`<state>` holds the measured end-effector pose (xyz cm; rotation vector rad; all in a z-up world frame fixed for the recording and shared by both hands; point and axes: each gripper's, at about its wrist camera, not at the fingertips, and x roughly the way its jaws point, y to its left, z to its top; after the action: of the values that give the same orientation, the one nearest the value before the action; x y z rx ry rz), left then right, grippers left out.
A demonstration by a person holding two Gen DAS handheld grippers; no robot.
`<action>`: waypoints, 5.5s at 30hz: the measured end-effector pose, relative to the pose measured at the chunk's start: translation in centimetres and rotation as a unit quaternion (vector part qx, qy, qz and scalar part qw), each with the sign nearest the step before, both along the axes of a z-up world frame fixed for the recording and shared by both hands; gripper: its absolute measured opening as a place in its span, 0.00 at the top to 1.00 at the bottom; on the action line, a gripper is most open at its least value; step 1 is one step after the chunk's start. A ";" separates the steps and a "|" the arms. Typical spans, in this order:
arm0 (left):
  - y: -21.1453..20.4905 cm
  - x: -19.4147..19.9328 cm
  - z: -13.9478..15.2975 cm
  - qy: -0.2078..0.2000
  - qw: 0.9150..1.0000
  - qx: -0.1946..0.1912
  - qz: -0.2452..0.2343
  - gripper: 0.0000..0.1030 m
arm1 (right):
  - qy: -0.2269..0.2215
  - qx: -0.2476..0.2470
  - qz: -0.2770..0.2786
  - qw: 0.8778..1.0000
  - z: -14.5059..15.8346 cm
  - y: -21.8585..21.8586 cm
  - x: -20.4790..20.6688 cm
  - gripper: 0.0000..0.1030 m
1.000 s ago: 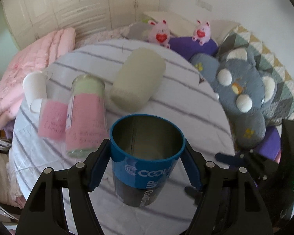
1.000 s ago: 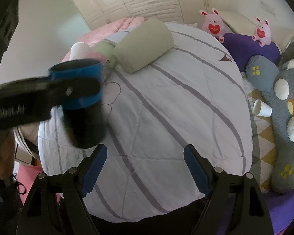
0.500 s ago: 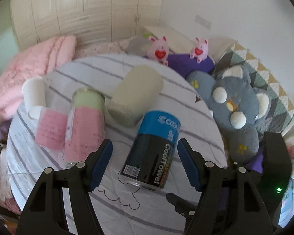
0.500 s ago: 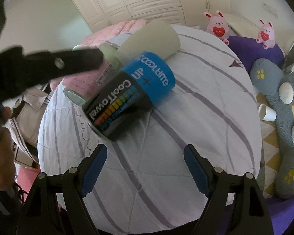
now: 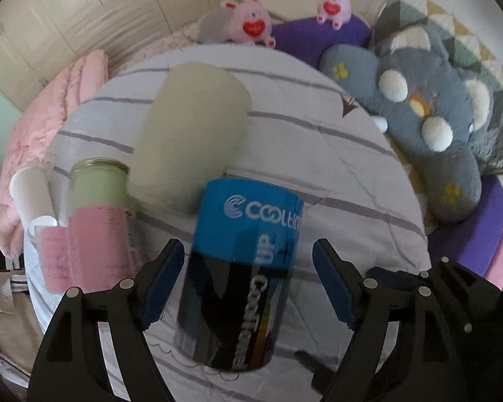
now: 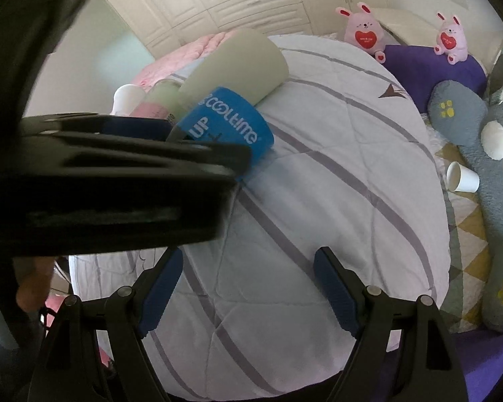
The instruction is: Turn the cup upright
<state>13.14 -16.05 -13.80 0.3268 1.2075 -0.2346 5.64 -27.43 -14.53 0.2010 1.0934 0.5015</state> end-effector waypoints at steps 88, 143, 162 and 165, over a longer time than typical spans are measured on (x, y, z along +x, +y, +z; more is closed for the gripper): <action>13.0 -9.9 6.0 -0.093 0.984 -0.139 0.060 0.15 | -0.050 -0.056 0.048 0.996 3.9 3.7 -2.3 0.21; 18.2 -17.2 11.3 -0.301 0.934 -0.121 0.147 0.00 | -0.286 -0.080 0.009 0.955 14.1 7.6 -9.6 0.20; 18.2 -16.9 11.5 -0.350 0.917 -0.134 0.135 0.00 | -0.323 -0.078 -0.023 0.943 13.2 8.0 -8.8 0.20; 18.1 -16.9 11.5 -0.359 0.915 -0.133 0.131 0.00 | -0.340 -0.072 -0.034 0.937 13.5 7.7 -9.2 0.20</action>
<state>-3.73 2.07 -2.30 -0.0034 0.4692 -0.0294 -3.61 -19.68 -1.04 -0.0670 0.4374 0.3805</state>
